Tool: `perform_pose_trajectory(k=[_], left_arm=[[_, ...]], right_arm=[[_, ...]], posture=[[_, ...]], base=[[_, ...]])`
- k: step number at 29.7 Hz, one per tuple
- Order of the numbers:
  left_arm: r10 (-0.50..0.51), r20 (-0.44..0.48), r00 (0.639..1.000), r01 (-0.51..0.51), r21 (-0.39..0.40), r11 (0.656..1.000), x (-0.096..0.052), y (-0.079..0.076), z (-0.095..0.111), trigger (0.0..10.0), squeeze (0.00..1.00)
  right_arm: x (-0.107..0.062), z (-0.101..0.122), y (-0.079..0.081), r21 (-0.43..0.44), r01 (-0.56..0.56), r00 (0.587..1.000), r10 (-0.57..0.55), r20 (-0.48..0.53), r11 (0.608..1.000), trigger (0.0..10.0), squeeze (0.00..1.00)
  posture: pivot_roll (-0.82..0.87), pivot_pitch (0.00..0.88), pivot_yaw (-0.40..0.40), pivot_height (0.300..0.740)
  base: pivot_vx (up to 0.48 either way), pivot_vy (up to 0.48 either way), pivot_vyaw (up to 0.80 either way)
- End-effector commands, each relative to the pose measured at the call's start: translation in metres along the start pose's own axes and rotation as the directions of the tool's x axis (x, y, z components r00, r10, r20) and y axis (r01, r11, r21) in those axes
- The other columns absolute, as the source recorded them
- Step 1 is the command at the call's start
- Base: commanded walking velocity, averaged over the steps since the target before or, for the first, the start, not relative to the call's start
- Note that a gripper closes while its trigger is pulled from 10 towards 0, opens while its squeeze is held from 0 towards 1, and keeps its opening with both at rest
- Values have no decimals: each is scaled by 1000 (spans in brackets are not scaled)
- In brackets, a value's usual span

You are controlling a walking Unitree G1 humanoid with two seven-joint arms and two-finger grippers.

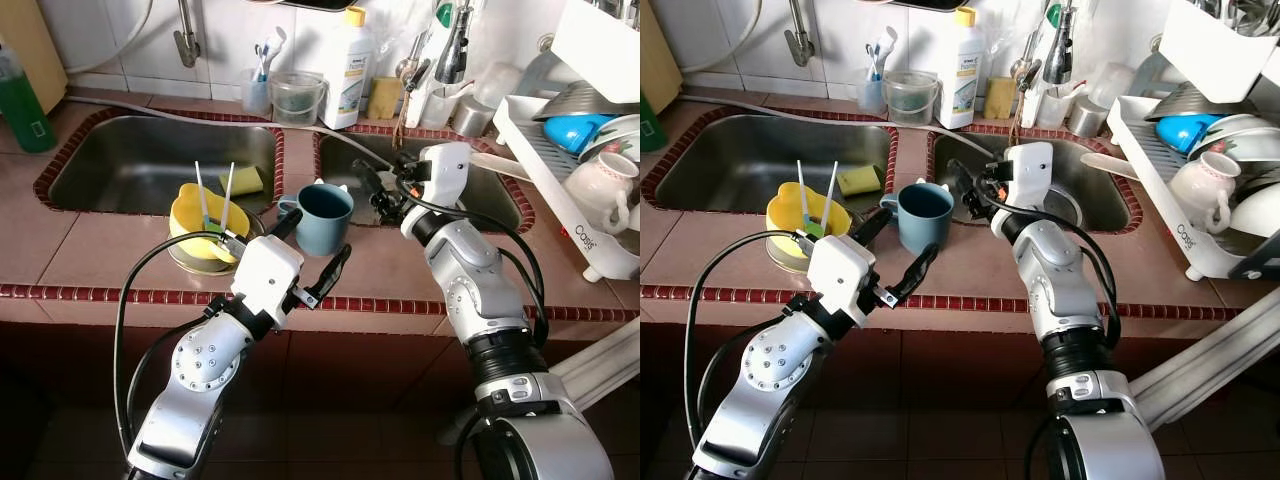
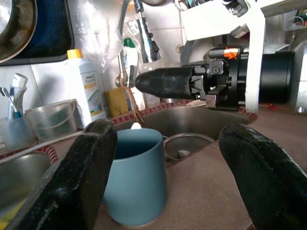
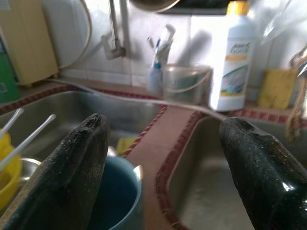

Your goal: Kitchen organization

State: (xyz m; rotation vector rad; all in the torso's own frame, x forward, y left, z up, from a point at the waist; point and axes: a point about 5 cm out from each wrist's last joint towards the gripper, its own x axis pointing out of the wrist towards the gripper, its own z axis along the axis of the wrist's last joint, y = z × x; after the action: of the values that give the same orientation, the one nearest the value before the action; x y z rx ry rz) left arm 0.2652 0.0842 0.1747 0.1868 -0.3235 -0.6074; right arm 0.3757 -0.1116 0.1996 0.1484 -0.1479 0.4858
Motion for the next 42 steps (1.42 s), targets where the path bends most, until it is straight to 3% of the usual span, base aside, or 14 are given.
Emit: perform_pose_trajectory(k=[1,22,42], left_arm=[[-17,17,1000,17,7,1000,1,-6,5,10000,0],[-48,5,999,48,5,999,-6,-14,3,10000,0],[-41,16,999,41,5,999,-3,-12,6,10000,0]], right_arm=[[-1,-1,-2,24,4,1000,-4,-15,1000,10000,0],[-1,-13,-12,256,68,990,-33,-136,964,10000,0],[15,-2,-11,373,41,988,19,-154,927,10000,0]], posture=[[-132,71,-124,740],[-129,78,-126,740],[-126,84,-122,740]], base=[[0,0,0],[0,0,0],[0,0,0]])
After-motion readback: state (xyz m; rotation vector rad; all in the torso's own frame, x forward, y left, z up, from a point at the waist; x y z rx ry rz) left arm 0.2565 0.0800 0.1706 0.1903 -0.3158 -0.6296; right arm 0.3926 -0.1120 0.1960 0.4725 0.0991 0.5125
